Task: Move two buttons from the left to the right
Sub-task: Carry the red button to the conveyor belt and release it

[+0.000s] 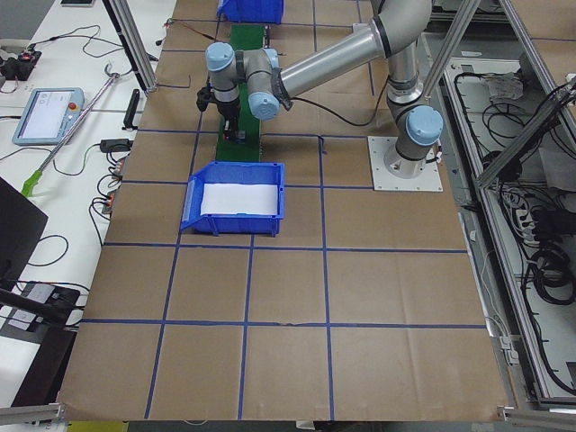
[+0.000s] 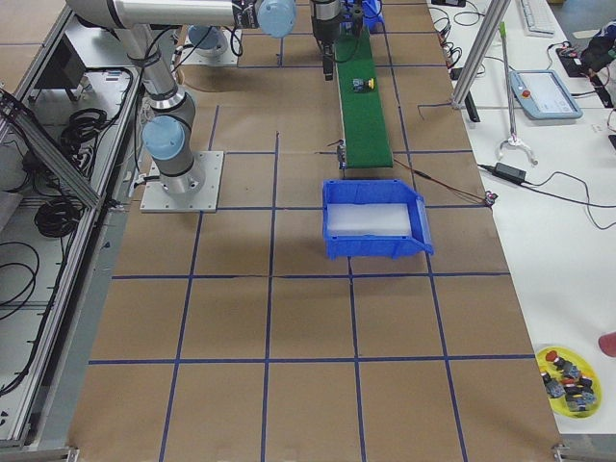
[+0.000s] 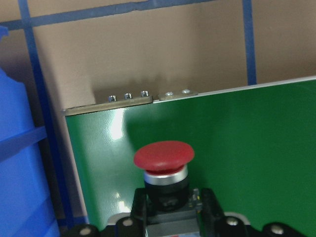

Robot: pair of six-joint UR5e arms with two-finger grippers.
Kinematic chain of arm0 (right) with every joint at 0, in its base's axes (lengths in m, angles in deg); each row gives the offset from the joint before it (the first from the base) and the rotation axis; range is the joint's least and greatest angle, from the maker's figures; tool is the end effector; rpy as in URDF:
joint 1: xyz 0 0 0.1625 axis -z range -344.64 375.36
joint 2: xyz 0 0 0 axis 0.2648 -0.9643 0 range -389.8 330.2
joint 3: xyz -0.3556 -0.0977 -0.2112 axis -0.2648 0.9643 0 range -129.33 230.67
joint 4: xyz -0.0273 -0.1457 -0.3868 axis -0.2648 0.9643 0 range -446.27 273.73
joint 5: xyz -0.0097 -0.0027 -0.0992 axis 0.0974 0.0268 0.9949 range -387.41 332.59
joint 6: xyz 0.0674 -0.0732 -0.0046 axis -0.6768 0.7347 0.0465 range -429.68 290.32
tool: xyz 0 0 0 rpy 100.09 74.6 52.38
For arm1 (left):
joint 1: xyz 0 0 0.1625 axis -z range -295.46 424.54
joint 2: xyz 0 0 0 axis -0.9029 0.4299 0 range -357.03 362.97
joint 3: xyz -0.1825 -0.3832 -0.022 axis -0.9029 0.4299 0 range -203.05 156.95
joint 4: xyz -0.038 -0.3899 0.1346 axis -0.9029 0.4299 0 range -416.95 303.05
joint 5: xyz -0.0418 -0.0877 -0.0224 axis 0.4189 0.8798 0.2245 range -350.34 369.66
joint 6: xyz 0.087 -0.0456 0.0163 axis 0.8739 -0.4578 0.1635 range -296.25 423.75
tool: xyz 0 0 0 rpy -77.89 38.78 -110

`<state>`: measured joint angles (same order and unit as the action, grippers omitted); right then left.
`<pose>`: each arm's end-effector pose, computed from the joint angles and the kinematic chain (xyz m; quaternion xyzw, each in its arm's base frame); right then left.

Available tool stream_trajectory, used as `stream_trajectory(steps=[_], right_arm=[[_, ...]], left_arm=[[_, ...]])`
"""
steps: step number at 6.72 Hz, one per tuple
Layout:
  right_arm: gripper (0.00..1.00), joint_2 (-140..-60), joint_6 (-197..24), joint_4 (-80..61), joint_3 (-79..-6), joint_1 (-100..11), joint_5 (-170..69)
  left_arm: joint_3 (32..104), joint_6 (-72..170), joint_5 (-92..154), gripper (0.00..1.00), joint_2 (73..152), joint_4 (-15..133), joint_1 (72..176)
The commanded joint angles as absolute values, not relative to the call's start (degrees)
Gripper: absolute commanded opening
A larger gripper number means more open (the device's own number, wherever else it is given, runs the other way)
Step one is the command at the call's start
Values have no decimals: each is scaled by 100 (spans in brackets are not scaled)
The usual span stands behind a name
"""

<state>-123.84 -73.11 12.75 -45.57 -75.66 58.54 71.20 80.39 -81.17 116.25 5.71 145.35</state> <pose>0.1488 -0.4702 0.4845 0.0189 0.9974 -0.0581 0.0375 -0.0318 -0.6283 0.2718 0.0650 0.9979 0.0032 0.0067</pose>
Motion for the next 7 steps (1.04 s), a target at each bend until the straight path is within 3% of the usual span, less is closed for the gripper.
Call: stream_trajectory(steps=[1, 2, 3, 4, 7], right_arm=[[100, -12393, -7311, 1279, -4557, -7570, 5863], [100, -12384, -7311, 1279, -4557, -7561, 5863], [100, -12384, -7319, 1279, -4557, -7570, 5863], [100, -12384, -7319, 1279, -4557, -7570, 5854], [100, -12384, -7319, 1287, -4566, -7570, 5872]], left_arm=[[7179, 8053, -8122, 8, 11652, 475, 14514], [7170, 8053, -8131, 12, 11661, 475, 14522], [7126, 8045, -8122, 45, 11670, 484, 14522], [7048, 8010, -8131, 99, 11679, 510, 14522], [6383, 7992, -8131, 100, 11504, 1269, 14513]])
